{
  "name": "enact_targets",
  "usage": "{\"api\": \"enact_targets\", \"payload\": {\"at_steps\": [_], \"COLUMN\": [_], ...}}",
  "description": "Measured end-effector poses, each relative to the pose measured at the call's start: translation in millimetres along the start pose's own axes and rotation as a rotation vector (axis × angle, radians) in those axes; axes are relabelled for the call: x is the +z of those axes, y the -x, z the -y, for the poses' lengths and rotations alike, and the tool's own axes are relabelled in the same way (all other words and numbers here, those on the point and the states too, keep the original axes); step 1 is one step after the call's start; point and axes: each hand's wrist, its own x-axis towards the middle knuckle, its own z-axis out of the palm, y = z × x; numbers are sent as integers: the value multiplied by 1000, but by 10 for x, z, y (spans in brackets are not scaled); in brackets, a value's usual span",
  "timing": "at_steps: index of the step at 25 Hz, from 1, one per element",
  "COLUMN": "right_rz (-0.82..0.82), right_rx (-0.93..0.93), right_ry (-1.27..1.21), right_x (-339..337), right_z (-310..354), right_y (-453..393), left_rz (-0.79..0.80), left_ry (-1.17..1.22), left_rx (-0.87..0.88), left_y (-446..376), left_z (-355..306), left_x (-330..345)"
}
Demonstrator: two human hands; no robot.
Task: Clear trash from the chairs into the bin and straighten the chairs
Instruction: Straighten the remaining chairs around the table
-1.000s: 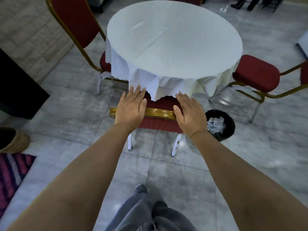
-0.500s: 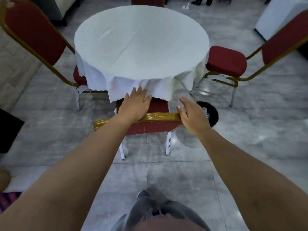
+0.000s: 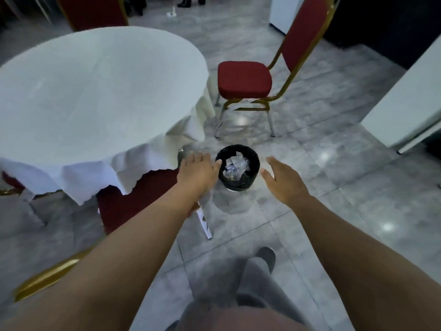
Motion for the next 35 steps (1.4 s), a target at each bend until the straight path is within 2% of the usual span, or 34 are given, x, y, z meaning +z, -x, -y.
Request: {"api": "enact_targets", "payload": {"at_steps": [7, 11, 17, 22, 26, 29, 35], "right_rz": [74, 26, -38, -101, -122, -193, -196], "right_rx": [87, 152, 211, 224, 220, 216, 163], "right_ry": [55, 49, -17, -53, -74, -115, -79], "right_x": [-733, -1170, -1624, -2033, -2474, -2745, -3127], "right_z": [-1144, -1781, -2370, -2771, -2934, -3085, -3547], "right_y": [-741, -1228, -1991, -3021, -3993, -4701, -5960], "left_rz": [90, 84, 75, 6, -38, -80, -61], "left_ry": [40, 109, 155, 203, 231, 229, 305], "left_rx": [70, 137, 202, 222, 190, 237, 222], "left_y": [-993, -1564, -2538, -3587, -4540, -5220, -6304], "left_z": [-1178, -1940, -2699, -3270, -3674, -4012, -4626], "left_x": [100, 62, -86, -352, -813, -1147, -1360]}}
